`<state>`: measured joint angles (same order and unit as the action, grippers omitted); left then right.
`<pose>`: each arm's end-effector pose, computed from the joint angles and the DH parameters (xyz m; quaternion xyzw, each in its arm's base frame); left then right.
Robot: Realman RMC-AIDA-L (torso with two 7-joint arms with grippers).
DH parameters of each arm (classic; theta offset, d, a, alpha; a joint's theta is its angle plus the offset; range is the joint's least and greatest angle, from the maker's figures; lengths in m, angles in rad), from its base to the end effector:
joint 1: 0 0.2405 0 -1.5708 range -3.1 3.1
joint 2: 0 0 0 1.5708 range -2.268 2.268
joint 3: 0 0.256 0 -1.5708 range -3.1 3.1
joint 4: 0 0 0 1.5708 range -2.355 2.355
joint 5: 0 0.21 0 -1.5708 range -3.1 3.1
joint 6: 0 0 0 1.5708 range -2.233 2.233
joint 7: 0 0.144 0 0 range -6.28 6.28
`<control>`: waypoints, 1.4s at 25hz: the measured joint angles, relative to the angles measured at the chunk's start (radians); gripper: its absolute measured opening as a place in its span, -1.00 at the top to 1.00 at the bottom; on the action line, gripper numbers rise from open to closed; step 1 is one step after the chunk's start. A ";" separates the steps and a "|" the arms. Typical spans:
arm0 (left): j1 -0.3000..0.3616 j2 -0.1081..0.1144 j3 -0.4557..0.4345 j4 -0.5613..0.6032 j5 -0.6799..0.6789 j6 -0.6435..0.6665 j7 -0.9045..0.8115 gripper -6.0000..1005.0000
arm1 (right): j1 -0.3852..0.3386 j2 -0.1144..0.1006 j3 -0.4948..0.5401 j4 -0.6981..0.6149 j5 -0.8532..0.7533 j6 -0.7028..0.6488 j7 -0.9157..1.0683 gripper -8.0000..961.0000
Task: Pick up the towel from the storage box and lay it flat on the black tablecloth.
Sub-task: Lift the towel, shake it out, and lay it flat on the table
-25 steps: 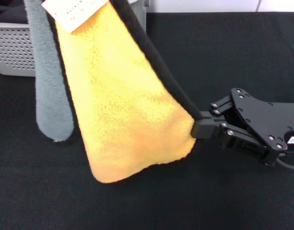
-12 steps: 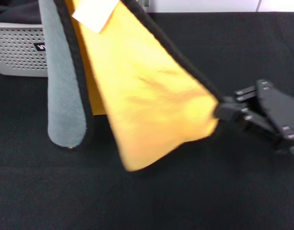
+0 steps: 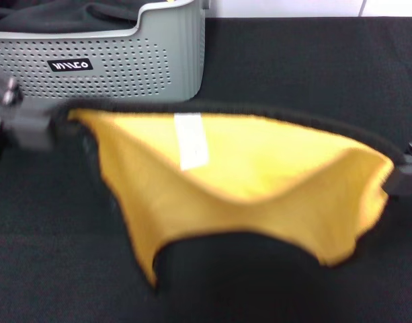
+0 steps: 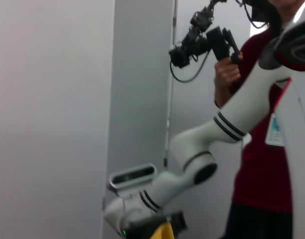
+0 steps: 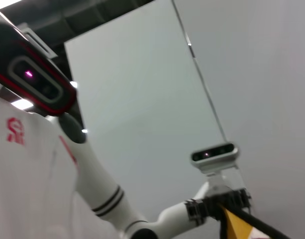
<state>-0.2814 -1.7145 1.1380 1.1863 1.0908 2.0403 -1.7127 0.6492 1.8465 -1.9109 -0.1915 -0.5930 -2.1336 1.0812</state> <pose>-0.1849 0.2511 0.1666 0.9332 0.0021 0.3555 0.0527 0.2015 0.2718 0.0388 0.8456 -0.0633 -0.5111 0.1404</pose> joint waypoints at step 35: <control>0.038 0.256 0.075 0.034 0.058 0.010 -0.137 0.93 | 0.040 0.051 0.032 -0.272 -0.139 -0.014 0.232 0.94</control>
<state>-0.2438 -1.4580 1.2132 1.2203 1.1488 2.0502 -1.8496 0.6896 1.8973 -1.8791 -0.4631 -0.7322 -2.1481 1.3134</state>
